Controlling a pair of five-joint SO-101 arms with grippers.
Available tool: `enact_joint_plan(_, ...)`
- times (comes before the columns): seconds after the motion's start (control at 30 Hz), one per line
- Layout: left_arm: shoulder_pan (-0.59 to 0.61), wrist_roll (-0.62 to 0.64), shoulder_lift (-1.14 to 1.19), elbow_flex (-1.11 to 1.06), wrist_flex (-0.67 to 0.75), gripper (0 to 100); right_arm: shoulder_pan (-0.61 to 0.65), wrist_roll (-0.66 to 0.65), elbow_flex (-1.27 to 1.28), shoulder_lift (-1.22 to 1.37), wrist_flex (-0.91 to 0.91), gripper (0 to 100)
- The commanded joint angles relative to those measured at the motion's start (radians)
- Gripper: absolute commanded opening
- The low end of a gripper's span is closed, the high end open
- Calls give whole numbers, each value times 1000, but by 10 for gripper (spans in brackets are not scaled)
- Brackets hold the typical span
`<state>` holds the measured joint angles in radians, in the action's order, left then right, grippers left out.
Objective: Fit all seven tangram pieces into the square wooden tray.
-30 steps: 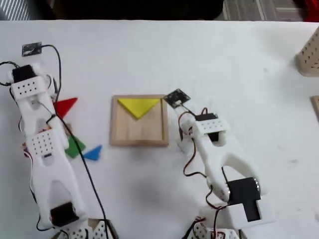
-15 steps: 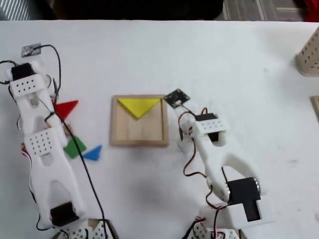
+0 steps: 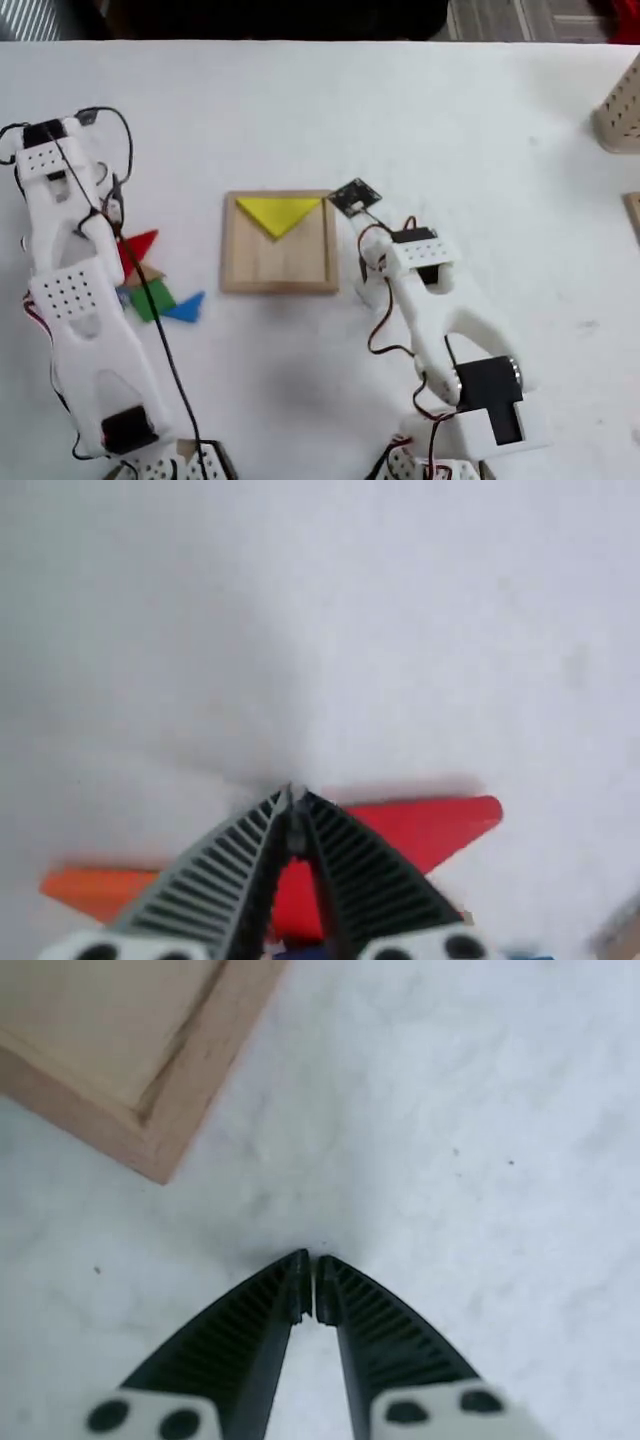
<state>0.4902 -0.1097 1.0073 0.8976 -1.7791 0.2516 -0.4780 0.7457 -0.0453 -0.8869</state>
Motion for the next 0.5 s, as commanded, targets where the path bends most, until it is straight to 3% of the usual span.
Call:
enact_joint_plan(0.0, -35, -43, -111, -101, -8, 20, 25, -11, 2, -24, 12, 19)
enact_joint_plan(0.27, -38, -78, -335, -324, 32, 20, 25, -11, 2, -24, 10, 19)
enact_joint_plan(0.47, -35, -87, -576, -723, 255, 20, 25, -11, 2, -24, 10, 19)
